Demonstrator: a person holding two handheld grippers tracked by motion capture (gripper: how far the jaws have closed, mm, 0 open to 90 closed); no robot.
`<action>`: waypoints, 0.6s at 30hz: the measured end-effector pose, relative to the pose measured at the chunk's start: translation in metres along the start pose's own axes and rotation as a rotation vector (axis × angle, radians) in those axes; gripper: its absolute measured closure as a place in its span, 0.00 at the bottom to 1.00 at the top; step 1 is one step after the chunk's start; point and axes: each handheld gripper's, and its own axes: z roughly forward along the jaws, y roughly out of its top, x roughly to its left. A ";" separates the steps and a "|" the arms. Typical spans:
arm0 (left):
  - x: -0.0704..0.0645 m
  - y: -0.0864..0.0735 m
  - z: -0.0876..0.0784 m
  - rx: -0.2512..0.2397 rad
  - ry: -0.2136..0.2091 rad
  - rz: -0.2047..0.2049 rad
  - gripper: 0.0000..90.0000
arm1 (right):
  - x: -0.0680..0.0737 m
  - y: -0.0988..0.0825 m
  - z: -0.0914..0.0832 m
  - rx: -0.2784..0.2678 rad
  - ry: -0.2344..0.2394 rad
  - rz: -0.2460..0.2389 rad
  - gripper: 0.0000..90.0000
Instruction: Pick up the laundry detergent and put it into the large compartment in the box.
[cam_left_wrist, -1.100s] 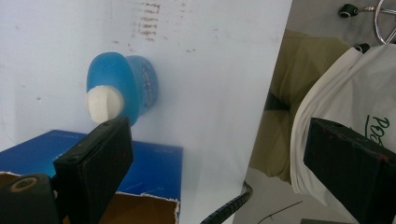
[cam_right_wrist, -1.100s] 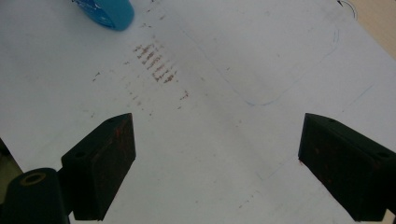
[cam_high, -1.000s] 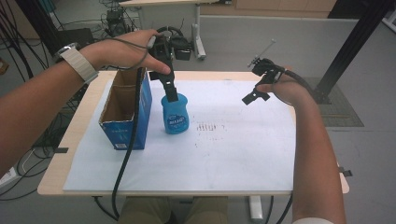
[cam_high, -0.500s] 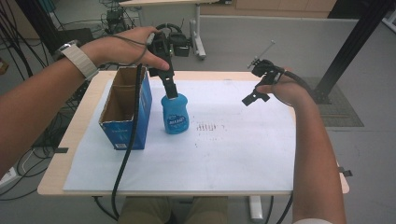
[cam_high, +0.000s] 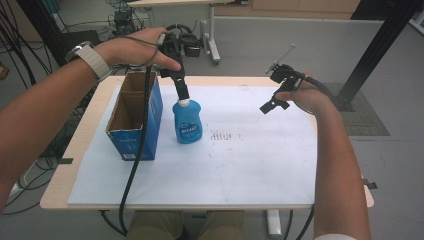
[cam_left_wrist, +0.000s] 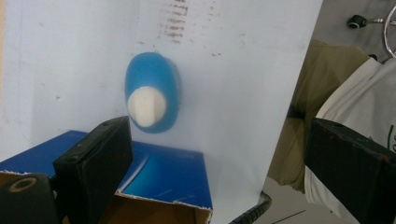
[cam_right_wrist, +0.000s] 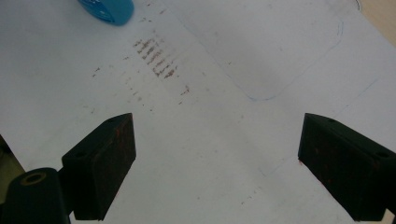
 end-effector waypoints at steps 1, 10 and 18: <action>0.002 0.001 0.001 0.004 0.003 0.000 0.10 | 0.000 0.000 0.000 0.002 0.002 -0.002 0.12; 0.011 0.002 0.008 0.014 0.012 -0.019 0.10 | 0.000 0.000 0.002 0.001 0.005 -0.002 0.12; 0.016 0.006 0.014 0.029 0.014 -0.030 0.09 | -0.002 -0.001 0.003 -0.007 0.008 -0.003 0.12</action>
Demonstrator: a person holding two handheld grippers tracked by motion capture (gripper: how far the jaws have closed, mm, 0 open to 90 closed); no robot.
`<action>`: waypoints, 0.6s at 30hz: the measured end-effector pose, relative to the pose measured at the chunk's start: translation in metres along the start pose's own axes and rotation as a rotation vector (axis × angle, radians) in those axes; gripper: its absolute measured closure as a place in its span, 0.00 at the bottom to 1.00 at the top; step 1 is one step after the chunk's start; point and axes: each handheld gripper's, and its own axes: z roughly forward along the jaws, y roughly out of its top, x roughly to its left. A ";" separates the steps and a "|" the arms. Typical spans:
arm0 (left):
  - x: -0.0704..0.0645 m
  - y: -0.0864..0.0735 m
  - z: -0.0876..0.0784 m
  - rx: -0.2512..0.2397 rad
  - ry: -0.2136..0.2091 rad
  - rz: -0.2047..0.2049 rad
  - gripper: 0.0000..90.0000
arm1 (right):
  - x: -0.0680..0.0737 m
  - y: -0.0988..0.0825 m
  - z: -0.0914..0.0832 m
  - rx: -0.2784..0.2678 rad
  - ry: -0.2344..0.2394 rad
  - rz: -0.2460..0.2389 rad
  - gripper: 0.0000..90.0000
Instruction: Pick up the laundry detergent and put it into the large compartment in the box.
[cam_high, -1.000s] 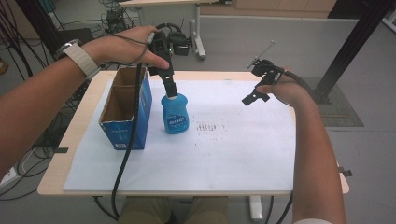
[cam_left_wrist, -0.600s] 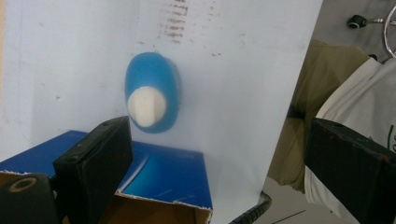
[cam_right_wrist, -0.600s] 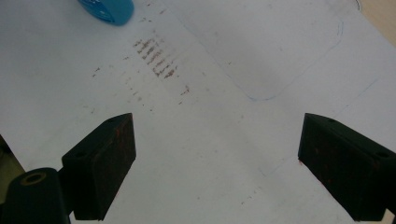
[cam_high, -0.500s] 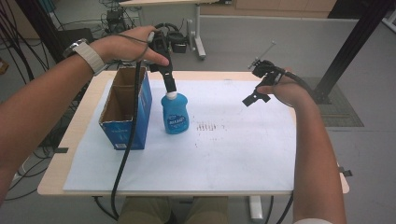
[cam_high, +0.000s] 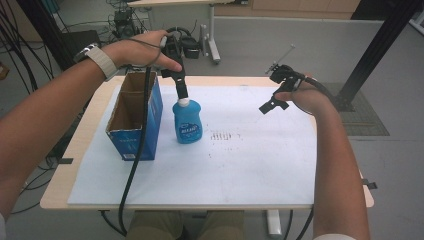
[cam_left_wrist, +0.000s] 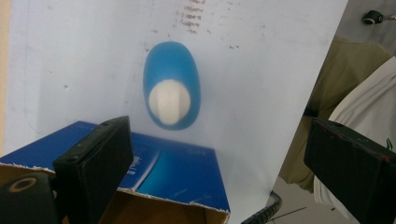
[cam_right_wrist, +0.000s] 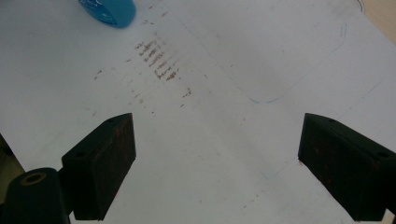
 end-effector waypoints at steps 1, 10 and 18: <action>0.001 0.001 0.001 0.001 0.001 -0.001 0.09 | 0.000 0.000 0.000 0.000 0.001 0.005 0.12; 0.005 0.004 0.008 0.009 0.014 -0.009 0.09 | 0.000 0.001 0.001 0.000 0.003 0.005 0.12; 0.009 0.010 0.017 0.029 0.021 -0.009 0.08 | 0.001 0.004 0.002 0.001 0.008 0.002 0.12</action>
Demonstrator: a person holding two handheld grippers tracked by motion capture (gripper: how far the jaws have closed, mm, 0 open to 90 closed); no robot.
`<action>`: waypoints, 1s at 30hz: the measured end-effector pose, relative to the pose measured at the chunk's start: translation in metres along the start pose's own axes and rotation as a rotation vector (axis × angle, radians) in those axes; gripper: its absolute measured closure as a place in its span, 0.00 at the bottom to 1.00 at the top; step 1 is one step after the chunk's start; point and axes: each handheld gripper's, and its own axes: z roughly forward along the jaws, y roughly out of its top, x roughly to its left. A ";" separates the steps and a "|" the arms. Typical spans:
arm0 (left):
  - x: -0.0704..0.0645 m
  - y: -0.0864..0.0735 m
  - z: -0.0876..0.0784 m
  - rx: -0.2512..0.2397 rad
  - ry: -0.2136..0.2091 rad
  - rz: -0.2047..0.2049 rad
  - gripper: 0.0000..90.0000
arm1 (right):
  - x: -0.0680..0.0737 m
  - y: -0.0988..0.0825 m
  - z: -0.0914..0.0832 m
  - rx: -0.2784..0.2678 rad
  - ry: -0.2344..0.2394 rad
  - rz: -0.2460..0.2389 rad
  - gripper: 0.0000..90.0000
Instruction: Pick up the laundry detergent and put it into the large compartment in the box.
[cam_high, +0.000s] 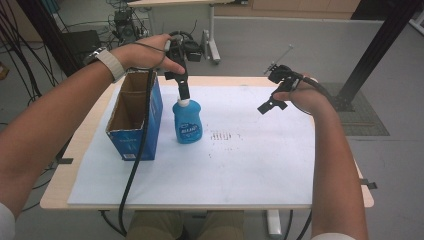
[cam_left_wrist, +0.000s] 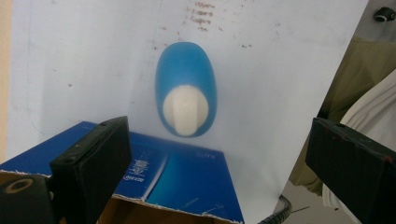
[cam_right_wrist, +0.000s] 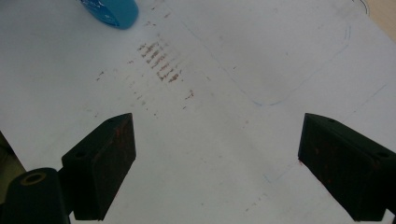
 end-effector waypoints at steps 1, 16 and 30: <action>0.001 0.000 0.001 0.002 -0.001 -0.004 0.08 | 0.000 0.000 0.000 0.002 -0.001 -0.003 0.12; 0.007 -0.001 0.019 0.005 0.012 -0.020 0.06 | -0.001 0.000 0.000 0.002 0.003 -0.001 0.12; 0.012 0.006 0.039 0.027 0.006 -0.041 0.07 | -0.001 0.001 0.001 0.005 0.005 -0.002 0.12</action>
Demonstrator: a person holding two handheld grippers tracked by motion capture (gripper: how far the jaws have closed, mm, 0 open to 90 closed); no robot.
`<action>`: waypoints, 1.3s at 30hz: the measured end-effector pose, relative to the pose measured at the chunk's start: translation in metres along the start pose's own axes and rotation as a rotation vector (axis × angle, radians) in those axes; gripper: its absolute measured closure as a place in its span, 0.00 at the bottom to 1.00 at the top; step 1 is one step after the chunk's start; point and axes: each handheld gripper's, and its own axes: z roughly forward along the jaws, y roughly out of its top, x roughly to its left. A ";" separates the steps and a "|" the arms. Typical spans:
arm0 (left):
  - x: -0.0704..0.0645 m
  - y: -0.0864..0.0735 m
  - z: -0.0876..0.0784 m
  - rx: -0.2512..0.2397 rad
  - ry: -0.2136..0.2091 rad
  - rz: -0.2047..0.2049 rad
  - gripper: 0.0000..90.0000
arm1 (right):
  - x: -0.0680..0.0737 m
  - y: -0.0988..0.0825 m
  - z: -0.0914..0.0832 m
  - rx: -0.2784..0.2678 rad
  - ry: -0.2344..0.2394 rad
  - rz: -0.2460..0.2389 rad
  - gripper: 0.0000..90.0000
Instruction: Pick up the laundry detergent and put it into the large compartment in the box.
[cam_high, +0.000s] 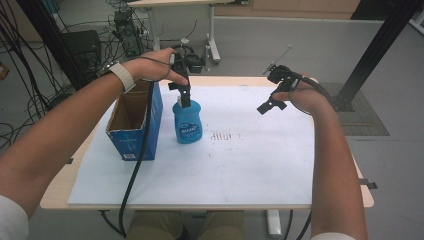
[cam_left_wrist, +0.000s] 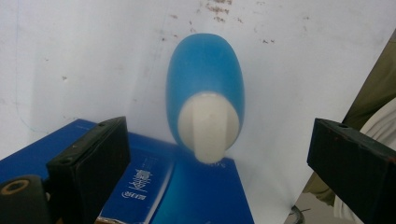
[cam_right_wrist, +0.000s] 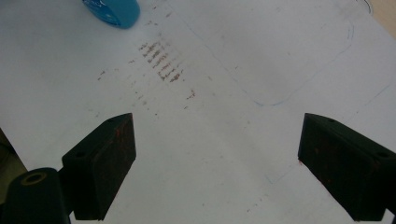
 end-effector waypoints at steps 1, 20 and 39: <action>0.000 -0.001 0.000 -0.006 0.000 -0.001 0.07 | 0.000 -0.001 0.000 -0.003 0.000 -0.001 0.12; -0.002 0.003 0.012 0.008 0.024 -0.023 0.07 | -0.001 -0.002 0.001 -0.006 0.002 0.000 0.12; 0.000 0.000 0.009 0.002 0.013 -0.038 0.07 | 0.000 -0.002 0.000 -0.009 0.001 0.003 0.12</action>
